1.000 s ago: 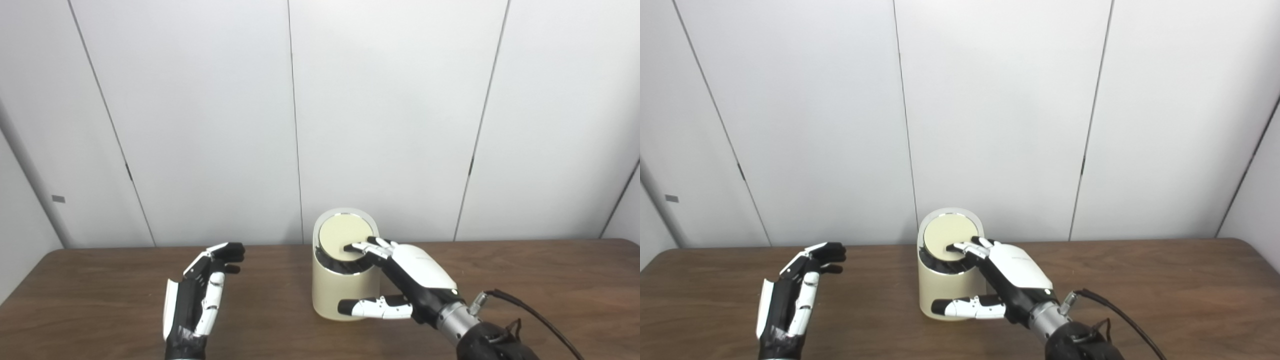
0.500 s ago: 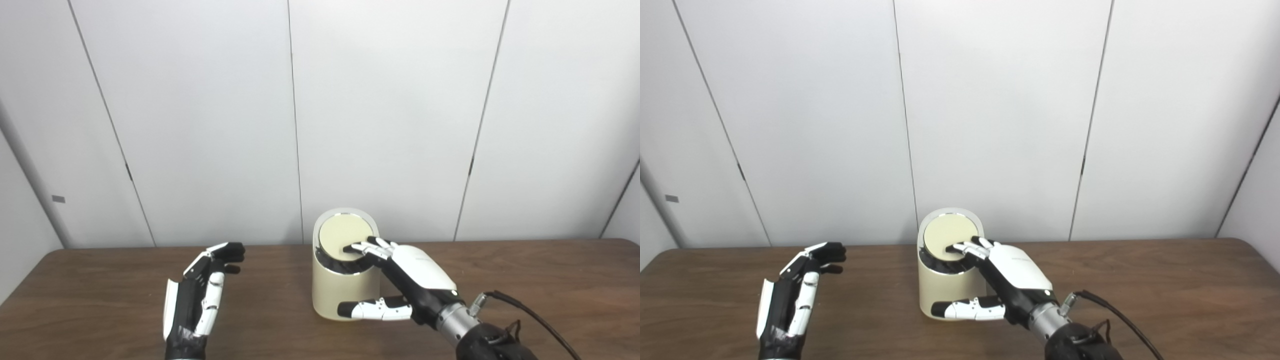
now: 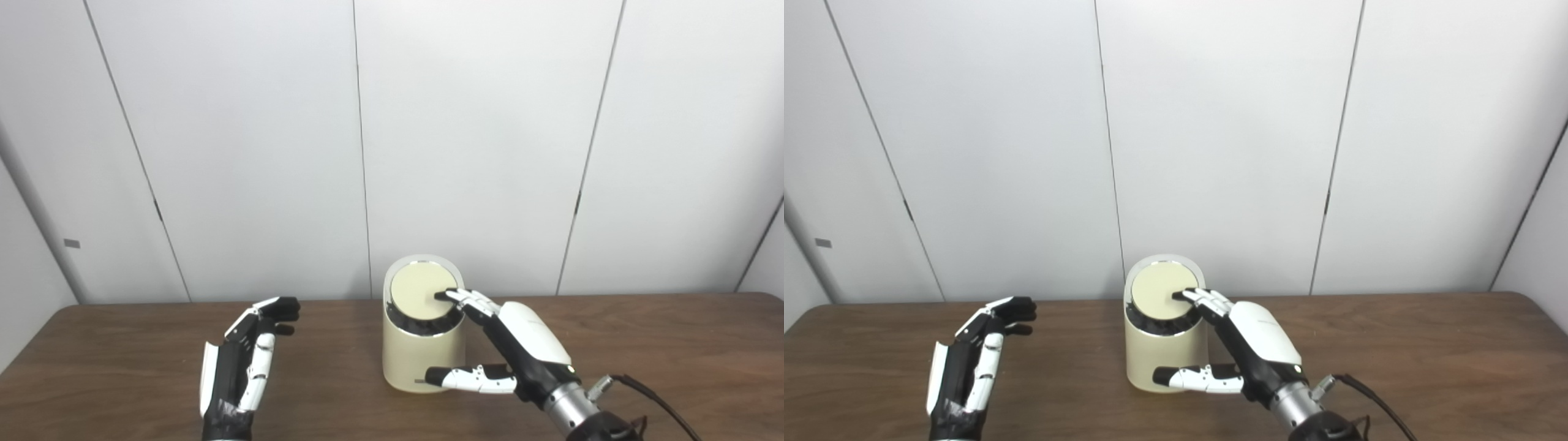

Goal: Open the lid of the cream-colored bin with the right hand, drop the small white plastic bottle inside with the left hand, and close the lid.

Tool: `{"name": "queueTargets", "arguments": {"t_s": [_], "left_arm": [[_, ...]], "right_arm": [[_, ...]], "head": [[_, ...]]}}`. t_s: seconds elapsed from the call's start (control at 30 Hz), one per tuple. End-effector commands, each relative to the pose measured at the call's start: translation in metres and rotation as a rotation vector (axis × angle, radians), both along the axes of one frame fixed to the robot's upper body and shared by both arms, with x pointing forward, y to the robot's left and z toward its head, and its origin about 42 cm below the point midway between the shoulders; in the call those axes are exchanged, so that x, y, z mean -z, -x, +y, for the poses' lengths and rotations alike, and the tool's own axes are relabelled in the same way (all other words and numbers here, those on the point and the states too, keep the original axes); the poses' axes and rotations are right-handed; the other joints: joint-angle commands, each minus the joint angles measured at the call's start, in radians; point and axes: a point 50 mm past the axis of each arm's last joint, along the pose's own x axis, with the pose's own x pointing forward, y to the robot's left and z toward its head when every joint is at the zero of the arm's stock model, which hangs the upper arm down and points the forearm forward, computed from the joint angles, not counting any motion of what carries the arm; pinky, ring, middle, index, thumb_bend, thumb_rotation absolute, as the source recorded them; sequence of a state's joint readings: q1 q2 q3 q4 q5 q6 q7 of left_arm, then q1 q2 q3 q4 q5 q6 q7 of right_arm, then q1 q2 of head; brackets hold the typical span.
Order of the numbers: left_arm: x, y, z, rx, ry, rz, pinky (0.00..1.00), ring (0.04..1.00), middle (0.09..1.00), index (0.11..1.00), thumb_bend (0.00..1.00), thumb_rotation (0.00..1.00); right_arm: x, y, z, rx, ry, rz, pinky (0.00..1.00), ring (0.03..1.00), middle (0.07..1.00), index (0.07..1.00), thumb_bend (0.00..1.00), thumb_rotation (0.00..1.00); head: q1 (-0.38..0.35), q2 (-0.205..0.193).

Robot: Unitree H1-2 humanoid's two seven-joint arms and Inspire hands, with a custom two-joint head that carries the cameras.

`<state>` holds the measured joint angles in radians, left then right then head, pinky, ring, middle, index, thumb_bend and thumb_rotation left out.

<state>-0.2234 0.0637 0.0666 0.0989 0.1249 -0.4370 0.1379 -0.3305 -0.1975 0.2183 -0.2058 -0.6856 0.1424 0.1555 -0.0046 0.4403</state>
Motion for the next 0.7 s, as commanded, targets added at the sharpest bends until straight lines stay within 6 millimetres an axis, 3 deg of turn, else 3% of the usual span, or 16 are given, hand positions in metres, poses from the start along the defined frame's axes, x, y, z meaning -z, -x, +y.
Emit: {"name": "queueTargets", "arguments": {"t_s": [0.0, 0.53, 0.67], "left_arm": [[-0.018, -0.007, -0.001, 0.007, -0.015, -0.073, 0.61, 0.677, 0.692, 0.681, 0.35, 0.84], [-0.017, -0.006, -0.001, 0.003, -0.013, -0.07, 0.62, 0.677, 0.692, 0.682, 0.34, 0.83], [-0.017, -0.007, 0.0, 0.003, -0.015, -0.072, 0.62, 0.678, 0.693, 0.682, 0.35, 0.83]], "right_arm": [[-0.017, -0.002, 0.001, -0.013, -0.035, -0.113, 0.85, 0.95, 0.96, 0.922, 0.72, 0.83], [-0.013, 0.0, -0.006, 0.012, -0.1, -0.135, 0.87, 0.961, 0.958, 0.915, 0.71, 0.81], [-0.008, 0.001, -0.015, 0.029, -0.143, -0.178, 0.85, 0.932, 0.935, 0.91, 0.64, 0.81]], "head": [[0.0, 0.001], [0.003, 0.002], [0.0, 0.0]]}}
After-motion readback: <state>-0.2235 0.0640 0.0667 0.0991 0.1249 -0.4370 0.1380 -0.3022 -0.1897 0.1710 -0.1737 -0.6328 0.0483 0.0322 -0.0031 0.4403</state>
